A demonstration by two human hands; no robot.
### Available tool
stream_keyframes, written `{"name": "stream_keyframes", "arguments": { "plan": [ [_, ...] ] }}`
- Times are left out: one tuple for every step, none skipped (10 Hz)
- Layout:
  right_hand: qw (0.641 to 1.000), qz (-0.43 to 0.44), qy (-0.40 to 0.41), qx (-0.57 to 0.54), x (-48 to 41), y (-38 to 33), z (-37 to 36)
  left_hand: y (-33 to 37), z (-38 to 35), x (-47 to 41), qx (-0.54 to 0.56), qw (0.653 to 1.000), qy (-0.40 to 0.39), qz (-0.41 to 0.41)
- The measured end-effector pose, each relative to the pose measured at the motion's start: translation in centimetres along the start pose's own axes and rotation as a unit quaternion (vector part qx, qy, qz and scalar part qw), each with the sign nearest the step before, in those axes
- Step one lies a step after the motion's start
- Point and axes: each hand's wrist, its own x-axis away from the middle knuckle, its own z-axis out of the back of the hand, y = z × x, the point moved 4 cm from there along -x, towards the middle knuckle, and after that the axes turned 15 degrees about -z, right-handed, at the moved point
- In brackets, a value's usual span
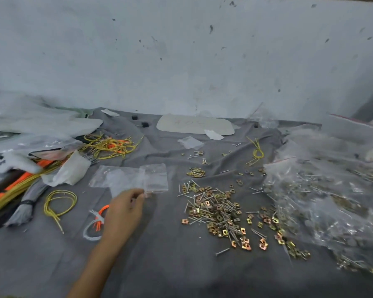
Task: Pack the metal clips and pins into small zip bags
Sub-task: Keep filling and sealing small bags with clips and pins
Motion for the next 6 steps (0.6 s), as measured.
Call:
{"name": "stream_keyframes", "arguments": {
  "plan": [
    [1.0, 0.013, -0.021, 0.019, 13.0, 6.0, -5.7, -2.3, -0.3, -1.5, -0.107, 0.994, -0.005, 0.005],
    [0.994, -0.059, -0.023, 0.092, 18.1, 4.4, -9.2, -3.0, -1.6, -3.4, -0.163, 0.985, -0.049, -0.01],
    [0.99, -0.09, -0.051, 0.099, 25.6, -1.2, -16.6, -2.6, -4.4, -4.8, -0.206, 0.967, -0.145, -0.048],
    [0.981, -0.065, -0.175, 0.051, 32.8, -4.3, -21.2, -2.0, -5.8, -5.6, -0.28, 0.942, -0.175, -0.066],
    [0.97, -0.05, -0.239, -0.015, 36.6, -6.4, -25.6, -1.0, -5.3, -5.6, -0.288, 0.946, -0.122, -0.082],
    [0.951, -0.054, -0.295, -0.082, 39.8, -8.2, -29.5, 0.2, -4.2, -4.2, -0.196, 0.97, -0.126, -0.067]
  ]
}}
